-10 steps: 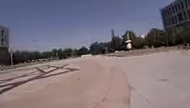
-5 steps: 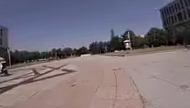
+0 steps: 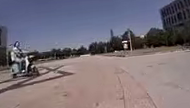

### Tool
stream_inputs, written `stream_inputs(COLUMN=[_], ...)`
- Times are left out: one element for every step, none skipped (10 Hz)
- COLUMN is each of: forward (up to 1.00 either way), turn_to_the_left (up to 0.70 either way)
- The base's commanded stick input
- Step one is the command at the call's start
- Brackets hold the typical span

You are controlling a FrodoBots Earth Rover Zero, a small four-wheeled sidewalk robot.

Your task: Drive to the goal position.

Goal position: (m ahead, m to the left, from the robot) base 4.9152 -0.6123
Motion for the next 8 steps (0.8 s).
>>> stream_inputs(forward=[0.00,0.00,0.00,0.00,0.00,1.00,1.00,1.00], turn_to_the_left=[0.00,0.00,0.00,0.00,0.00,0.00,0.00,0.00])
